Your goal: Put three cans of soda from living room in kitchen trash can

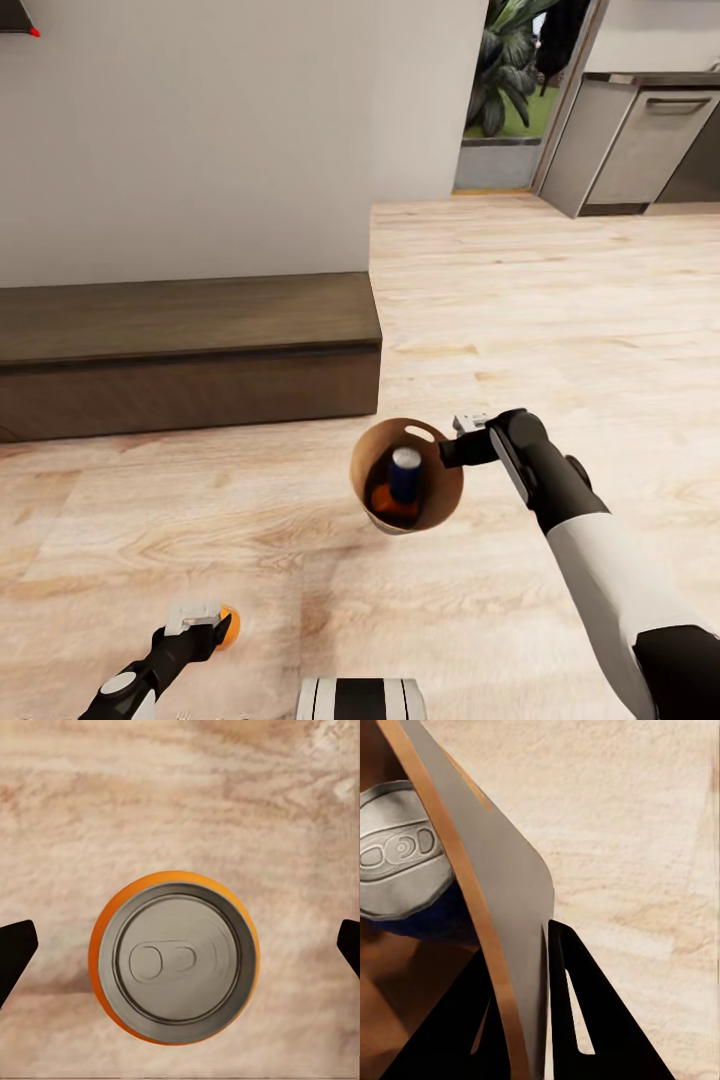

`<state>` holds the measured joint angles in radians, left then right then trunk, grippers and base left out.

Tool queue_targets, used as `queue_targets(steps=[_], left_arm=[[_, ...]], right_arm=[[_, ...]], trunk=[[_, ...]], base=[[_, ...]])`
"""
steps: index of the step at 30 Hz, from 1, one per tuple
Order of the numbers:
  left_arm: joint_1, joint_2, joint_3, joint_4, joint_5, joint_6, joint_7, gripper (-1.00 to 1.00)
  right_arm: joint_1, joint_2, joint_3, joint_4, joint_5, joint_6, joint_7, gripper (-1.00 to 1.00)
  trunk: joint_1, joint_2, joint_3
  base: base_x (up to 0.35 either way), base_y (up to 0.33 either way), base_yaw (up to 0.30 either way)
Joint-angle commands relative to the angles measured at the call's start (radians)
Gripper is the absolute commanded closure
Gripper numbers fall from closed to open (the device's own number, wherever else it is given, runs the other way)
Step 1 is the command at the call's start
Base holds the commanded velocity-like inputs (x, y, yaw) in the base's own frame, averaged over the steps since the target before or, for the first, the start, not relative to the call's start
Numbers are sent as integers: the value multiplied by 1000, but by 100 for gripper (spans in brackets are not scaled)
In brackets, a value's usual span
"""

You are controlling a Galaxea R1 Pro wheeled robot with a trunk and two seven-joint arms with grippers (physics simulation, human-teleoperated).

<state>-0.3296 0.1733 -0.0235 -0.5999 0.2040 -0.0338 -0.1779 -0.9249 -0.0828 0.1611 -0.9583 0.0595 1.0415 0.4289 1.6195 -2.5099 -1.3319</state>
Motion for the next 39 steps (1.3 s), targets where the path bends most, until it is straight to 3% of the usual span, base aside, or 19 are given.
queue_targets(steps=[1,11,32,39], left_arm=[[0,0,0,0,0,0,0,-100],[0,0,1,1,0,0,0,-100],[1,0,1,-10,0,0,0,-100],[1,0,1,-10,0,1,0,-100]], right_arm=[[0,0,-3,-5,-29,6,7,100],[1,1,-11,-38,-29,6,7,100],[3,3,-9,-41,-29,6,8,100],[3,1,-9,-41,-29,6,7,100]], trunk=[[0,0,-4],[5,-3,-43],[5,-3,-43],[8,-4,-70]], base=[[0,0,0],[0,0,0],[66,0,0],[3,0,0]])
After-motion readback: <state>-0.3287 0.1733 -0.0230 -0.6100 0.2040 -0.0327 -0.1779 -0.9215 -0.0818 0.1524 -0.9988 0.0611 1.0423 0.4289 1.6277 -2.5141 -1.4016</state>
